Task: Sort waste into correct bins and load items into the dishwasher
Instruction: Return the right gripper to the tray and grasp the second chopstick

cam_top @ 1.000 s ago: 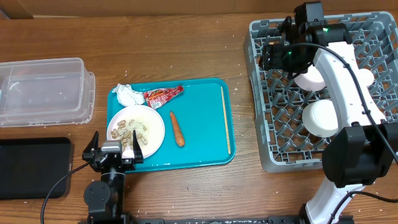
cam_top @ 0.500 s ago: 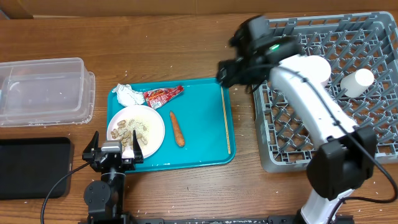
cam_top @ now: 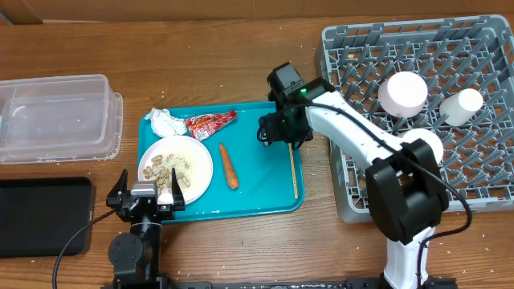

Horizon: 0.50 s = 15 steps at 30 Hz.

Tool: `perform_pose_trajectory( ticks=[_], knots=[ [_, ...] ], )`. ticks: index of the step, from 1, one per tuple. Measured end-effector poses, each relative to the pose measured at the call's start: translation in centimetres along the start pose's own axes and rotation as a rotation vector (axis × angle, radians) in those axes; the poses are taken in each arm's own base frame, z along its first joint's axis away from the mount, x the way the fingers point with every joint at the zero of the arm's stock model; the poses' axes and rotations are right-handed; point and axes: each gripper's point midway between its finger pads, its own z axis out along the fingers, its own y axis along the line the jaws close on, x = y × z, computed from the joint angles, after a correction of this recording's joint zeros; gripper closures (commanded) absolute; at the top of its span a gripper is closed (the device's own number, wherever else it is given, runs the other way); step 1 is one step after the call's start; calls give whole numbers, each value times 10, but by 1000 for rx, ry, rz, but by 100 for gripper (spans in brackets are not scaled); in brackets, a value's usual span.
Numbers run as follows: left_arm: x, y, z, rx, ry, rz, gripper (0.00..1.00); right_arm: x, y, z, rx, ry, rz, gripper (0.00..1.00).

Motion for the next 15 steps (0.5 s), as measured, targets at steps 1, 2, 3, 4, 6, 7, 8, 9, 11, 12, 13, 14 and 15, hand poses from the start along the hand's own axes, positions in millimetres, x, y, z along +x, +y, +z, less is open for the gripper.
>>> perform_pose_trajectory(
  ticks=[1, 2, 3, 4, 6, 7, 8, 9, 11, 12, 13, 14, 15],
  knots=[
    [0, 0, 0, 0, 0, 0, 0, 0, 0, 2, 1, 2, -1, 24],
    [0, 0, 0, 0, 0, 0, 0, 0, 0, 5, 1, 1, -2, 24],
    [0, 0, 0, 0, 0, 0, 0, 0, -1, 7, 7, 2, 0, 23],
    [0, 0, 0, 0, 0, 0, 0, -1, -2, 9, 11, 2, 2, 24],
    [0, 0, 0, 0, 0, 0, 0, 1, -6, 14, 29, 7, 5, 23],
    [0, 0, 0, 0, 0, 0, 0, 1, -8, 15, 40, 9, 6, 24],
    [0, 0, 0, 0, 0, 0, 0, 2, -10, 17, 47, 10, 7, 23],
    [0, 0, 0, 0, 0, 0, 0, 3, -11, 18, 50, 15, 7, 24],
    [0, 0, 0, 0, 0, 0, 0, 4, -13, 20, 57, 16, 7, 24],
    [0, 0, 0, 0, 0, 0, 0, 4, -13, 20, 58, 17, 8, 24],
    [0, 0, 0, 0, 0, 0, 0, 3, -12, 20, 58, 15, 6, 24],
    [0, 0, 0, 0, 0, 0, 0, 3, -12, 20, 57, 13, 6, 24],
    [0, 0, 0, 0, 0, 0, 0, 3, -12, 20, 57, 12, 6, 24]
  ],
)
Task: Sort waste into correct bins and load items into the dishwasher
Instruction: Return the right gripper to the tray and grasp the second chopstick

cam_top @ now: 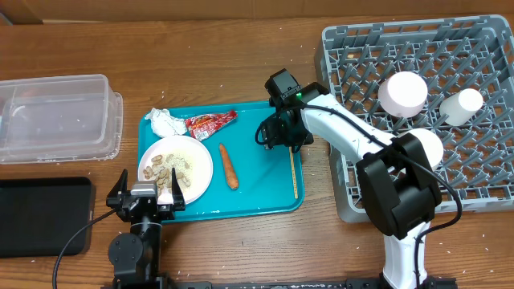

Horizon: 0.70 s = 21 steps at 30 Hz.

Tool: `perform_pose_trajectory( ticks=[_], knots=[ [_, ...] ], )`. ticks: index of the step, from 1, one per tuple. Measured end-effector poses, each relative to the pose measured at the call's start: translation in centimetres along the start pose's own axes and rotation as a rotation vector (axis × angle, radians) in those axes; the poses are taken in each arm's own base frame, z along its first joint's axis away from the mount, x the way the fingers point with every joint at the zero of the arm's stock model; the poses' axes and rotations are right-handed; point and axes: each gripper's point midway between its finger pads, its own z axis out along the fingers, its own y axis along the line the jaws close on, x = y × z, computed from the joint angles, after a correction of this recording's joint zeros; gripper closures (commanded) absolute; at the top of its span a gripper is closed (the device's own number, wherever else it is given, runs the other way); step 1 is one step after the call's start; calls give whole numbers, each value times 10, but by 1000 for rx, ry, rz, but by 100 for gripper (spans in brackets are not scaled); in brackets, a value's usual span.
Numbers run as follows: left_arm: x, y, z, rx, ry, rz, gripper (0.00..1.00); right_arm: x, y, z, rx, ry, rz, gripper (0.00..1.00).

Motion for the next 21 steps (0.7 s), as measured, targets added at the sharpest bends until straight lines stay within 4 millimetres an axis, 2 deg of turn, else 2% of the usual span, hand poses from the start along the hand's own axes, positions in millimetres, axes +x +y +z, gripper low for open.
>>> perform_pose_trajectory(
  ticks=[4, 9, 11, 15, 16, 21],
  knots=[
    [0, 0, 0, 0, 0, 0, 0, -2, 1, 5, -3, -16, 0, 24],
    [0, 0, 0, 0, 0, 0, 0, 7, 0, 14, 5, -3, 2, 25],
    [0, 0, 0, 0, 0, 0, 0, 7, 0, 14, 7, -3, 3, 34],
    [0, 0, 0, 0, 0, 0, 0, 8, 0, 14, 6, 1, 16, 60],
    [0, 0, 0, 0, 0, 0, 0, 10, 0, 15, 6, 5, 17, 64],
    [0, 0, 0, 0, 0, 0, 0, 13, -1, 16, 45, 2, 22, 70]
  ],
)
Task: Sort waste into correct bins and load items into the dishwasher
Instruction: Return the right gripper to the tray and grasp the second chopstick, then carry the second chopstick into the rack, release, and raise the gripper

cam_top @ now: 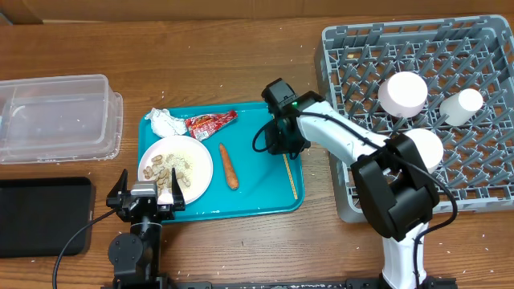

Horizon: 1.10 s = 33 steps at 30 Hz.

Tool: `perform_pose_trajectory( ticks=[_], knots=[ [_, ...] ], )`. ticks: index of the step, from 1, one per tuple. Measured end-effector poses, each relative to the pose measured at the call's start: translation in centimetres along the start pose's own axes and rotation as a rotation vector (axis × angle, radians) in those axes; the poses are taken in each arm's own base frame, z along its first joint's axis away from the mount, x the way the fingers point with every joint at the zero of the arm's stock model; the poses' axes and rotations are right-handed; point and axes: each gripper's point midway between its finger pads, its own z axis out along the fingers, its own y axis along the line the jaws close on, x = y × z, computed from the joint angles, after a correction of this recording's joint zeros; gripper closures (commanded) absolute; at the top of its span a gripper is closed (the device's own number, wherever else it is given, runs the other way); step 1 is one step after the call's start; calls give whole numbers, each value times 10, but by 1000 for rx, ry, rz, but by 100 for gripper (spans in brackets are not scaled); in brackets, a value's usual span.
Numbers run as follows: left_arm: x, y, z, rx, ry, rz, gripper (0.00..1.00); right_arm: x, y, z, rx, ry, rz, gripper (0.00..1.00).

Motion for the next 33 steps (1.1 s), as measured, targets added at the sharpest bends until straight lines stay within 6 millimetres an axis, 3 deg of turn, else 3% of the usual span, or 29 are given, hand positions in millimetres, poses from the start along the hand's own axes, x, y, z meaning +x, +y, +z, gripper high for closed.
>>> perform_pose_trajectory(
  ticks=[6, 9, 16, 21, 24, 27, 31, 33],
  knots=[
    [0, 0, 0, 0, 0, 0, 0, 6, 10, 2, 68, -24, -38, 83],
    [0, 0, 0, 0, 0, 0, 0, 11, 18, 2, 77, -26, -57, 96],
    [0, 0, 0, 0, 0, 0, 0, 21, 15, -2, 112, 16, -65, 96],
    [0, 0, 0, 0, 0, 0, 0, 18, 16, -20, 125, 35, -61, 96],
    [0, 0, 0, 0, 0, 0, 0, 5, 15, -42, 126, 16, -46, 96],
    [0, 0, 0, 0, 0, 0, 0, -19, 2, -78, 126, -41, -18, 96],
    [0, 0, 0, 0, 0, 0, 0, -66, -38, -147, 110, -212, 47, 96],
    [0, 0, 0, 0, 0, 0, 0, -85, -70, -186, 111, -309, 102, 96]
  ],
)
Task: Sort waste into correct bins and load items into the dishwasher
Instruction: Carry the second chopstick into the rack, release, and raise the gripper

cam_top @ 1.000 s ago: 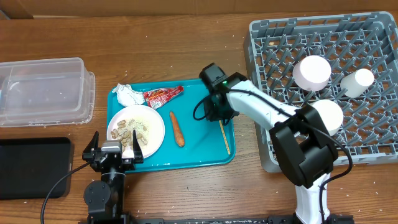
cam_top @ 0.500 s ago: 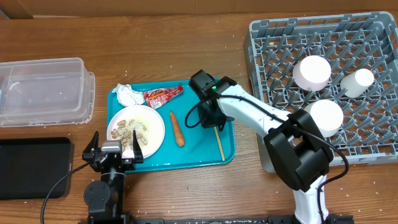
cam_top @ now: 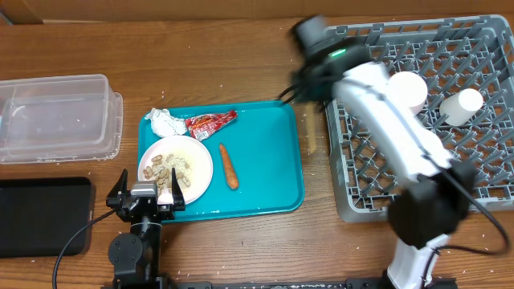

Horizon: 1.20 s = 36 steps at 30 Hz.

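Note:
A teal tray (cam_top: 273, 160) holds a white plate of food scraps (cam_top: 175, 165), a carrot (cam_top: 229, 165), a red wrapper (cam_top: 210, 123) and a crumpled tissue (cam_top: 165, 122). My right gripper (cam_top: 299, 90), blurred by motion, is raised over the gap between the tray and the grey dish rack (cam_top: 418, 172). It is shut on a thin wooden chopstick (cam_top: 311, 135) that hangs blurred below it. My left gripper (cam_top: 149, 191) stands open at the tray's front edge, just in front of the plate.
In the rack are a white cup (cam_top: 405, 90), a smaller white cup (cam_top: 463, 104) and a white bowl partly under my right arm. A clear plastic container (cam_top: 56, 116) sits at the far left, with a black bin (cam_top: 44, 215) in front of it.
My right gripper was down on the chopstick at the tray's right edge. Now it is raised and further right, and the chopstick is off the tray and hanging under it.
My right gripper hovered over the tray's right side near the lying chopstick, then shifted slightly left and lower onto its upper end. By now it has lifted the chopstick off the tray towards the rack. The left arm has stayed still throughout.

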Tool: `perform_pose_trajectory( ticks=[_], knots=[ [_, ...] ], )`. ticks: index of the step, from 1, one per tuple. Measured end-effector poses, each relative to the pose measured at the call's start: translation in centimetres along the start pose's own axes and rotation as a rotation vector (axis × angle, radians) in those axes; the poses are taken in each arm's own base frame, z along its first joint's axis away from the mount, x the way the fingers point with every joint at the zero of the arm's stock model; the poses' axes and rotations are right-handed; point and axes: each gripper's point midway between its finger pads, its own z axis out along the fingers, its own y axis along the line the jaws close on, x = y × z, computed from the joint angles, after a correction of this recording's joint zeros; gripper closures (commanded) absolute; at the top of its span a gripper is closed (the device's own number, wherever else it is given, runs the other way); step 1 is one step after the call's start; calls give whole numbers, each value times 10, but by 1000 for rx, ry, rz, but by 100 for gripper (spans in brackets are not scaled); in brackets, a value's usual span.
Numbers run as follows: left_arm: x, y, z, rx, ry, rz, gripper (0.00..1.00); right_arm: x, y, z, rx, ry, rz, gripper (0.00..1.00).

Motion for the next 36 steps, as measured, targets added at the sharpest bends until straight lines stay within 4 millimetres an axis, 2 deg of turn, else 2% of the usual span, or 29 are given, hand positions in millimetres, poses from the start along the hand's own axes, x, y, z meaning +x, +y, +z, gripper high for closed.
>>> perform_pose_trajectory(
  ticks=[2, 4, 6, 9, 12, 14, 16, 20, 26, 29, 32, 36],
  knots=[
    [0, 0, 0, 0, 0, 0, 0, -19, -34, -20, 15, -62, 55, 96],
    [0, 0, 0, 0, 0, 0, 0, -29, -66, -31, 19, -90, 90, 96],
    [0, 0, 0, 0, 0, 0, 0, -33, -87, -31, 8, -92, 103, 96],
    [0, 0, 0, 0, 0, 0, 0, -37, -102, -20, -8, -88, 95, 96],
    [0, 0, 0, 0, 0, 0, 0, -35, -104, -2, -22, -62, 68, 90],
    [0, 0, 0, 0, 0, 0, 0, -32, -102, 12, -32, -36, 52, 77],
    [0, 0, 0, 0, 0, 0, 0, -29, -101, 23, -38, -12, 47, 69],
    [0, 0, 0, 0, 0, 0, 0, -22, -100, 36, -42, 25, 30, 61],
    [0, 0, 0, 0, 0, 0, 0, -14, -95, 36, -59, 59, 44, 53],
    [0, 0, 0, 0, 0, 0, 0, -5, -93, 35, -66, 99, 69, 41],
    [0, 0, 0, 0, 0, 0, 0, 1, -88, 32, -91, 124, 89, 20],
    [0, 0, 0, 0, 0, 0, 0, 0, -76, 10, -162, 100, 98, 7]
  ],
)
